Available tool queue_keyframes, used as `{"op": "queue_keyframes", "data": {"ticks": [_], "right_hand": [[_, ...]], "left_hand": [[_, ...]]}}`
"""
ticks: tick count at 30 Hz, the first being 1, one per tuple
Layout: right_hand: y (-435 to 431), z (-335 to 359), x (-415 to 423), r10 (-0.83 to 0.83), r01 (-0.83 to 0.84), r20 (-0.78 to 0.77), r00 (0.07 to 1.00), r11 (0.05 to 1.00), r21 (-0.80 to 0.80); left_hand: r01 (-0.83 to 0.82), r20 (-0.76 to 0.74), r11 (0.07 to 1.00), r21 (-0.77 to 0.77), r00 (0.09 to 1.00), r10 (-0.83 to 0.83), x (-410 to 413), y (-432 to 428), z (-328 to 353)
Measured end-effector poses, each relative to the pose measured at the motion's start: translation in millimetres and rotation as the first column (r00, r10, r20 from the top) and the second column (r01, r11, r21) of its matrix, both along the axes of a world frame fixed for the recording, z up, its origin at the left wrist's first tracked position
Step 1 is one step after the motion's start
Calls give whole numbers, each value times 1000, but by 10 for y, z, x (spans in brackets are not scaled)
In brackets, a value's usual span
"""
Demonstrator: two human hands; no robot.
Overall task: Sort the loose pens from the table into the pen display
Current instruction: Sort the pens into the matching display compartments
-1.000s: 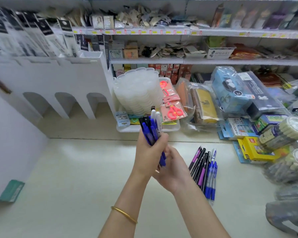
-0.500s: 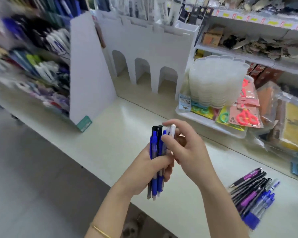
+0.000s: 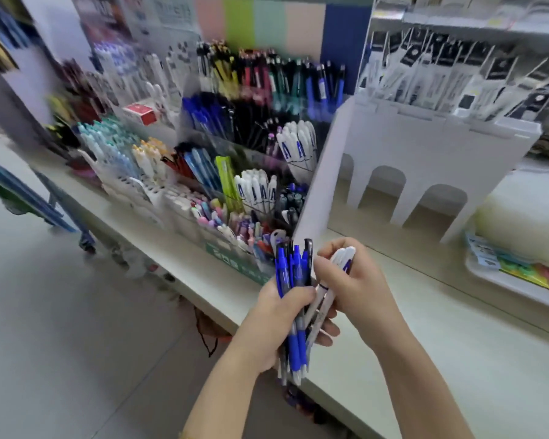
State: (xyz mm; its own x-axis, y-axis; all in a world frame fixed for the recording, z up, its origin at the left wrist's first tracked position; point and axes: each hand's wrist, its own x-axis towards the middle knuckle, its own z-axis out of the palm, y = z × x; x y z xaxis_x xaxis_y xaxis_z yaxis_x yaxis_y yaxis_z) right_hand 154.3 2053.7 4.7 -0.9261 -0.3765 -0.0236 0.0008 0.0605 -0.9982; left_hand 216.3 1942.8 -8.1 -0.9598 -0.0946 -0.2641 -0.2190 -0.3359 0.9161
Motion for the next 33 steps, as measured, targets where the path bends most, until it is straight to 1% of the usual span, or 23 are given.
{"op": "queue_keyframes", "data": {"ticks": [2, 4, 8, 11, 13, 14, 15, 18, 19, 21, 22, 24, 26, 28, 31, 33], "right_hand": [[-343, 37, -22, -61, 61, -46, 997, 998, -3], [-603, 65, -33, -111, 110, -54, 992, 994, -24], [-929, 119, -90, -188, 182, -64, 980, 979, -90], [-1056, 175, -224, -265, 255, -76, 961, 959, -122], [-1117, 221, -347, -303, 292, -110, 947, 951, -107], [-1147, 248, -408, -304, 293, -124, 945, 951, -100], [-1182, 277, -468, -297, 286, -136, 945, 954, -94], [-1314, 385, -642, -222, 213, -196, 955, 975, -64], [-1359, 425, -698, -185, 177, -218, 958, 983, -57], [-1430, 494, -795, -111, 105, -233, 966, 994, -39], [-1457, 530, -834, -75, 72, -228, 971, 997, -21], [-1497, 583, -902, -3, 5, -190, 982, 1000, 14], [-1532, 619, -955, 45, -45, -105, 993, 999, 4], [-1562, 645, -996, 70, -70, -58, 996, 998, 2], [-1648, 650, -1038, 85, -66, -125, 988, 987, 148], [-1735, 651, -1056, 64, -34, -157, 986, 982, 186]], "left_hand": [[-50, 11, 999, 22, 999, 50, -31, -380, 54], [-73, 8, 997, 14, 997, 73, -85, -679, 93], [-140, -46, 976, -169, 990, 134, -271, -1097, 100], [-214, -96, 961, -176, 975, 199, -447, -1299, 79], [-201, -108, 952, -230, 978, 181, -548, -1440, 62], [-154, -100, 955, -253, 986, 132, -586, -1507, 75], [-72, -95, 963, -258, 994, 49, -614, -1571, 103], [206, -95, 963, -175, 970, -225, -734, -1753, 210], [248, -110, 956, -159, 957, -267, -797, -1809, 227], [266, -143, 954, -139, 948, -285, -934, -1908, 247], [282, -170, 952, -120, 939, -299, -999, -1960, 250], [376, -243, 925, -47, 894, -376, -1108, -2052, 248], [491, -287, 871, 26, 838, -464, -1202, -2139, 254], [592, -302, 805, 35, 774, -556, -1300, -2218, 266], [737, -310, 674, 47, 652, -692, -1453, -2314, 281], [795, -322, 595, 114, 596, -735, -1553, -2382, 283]]}}
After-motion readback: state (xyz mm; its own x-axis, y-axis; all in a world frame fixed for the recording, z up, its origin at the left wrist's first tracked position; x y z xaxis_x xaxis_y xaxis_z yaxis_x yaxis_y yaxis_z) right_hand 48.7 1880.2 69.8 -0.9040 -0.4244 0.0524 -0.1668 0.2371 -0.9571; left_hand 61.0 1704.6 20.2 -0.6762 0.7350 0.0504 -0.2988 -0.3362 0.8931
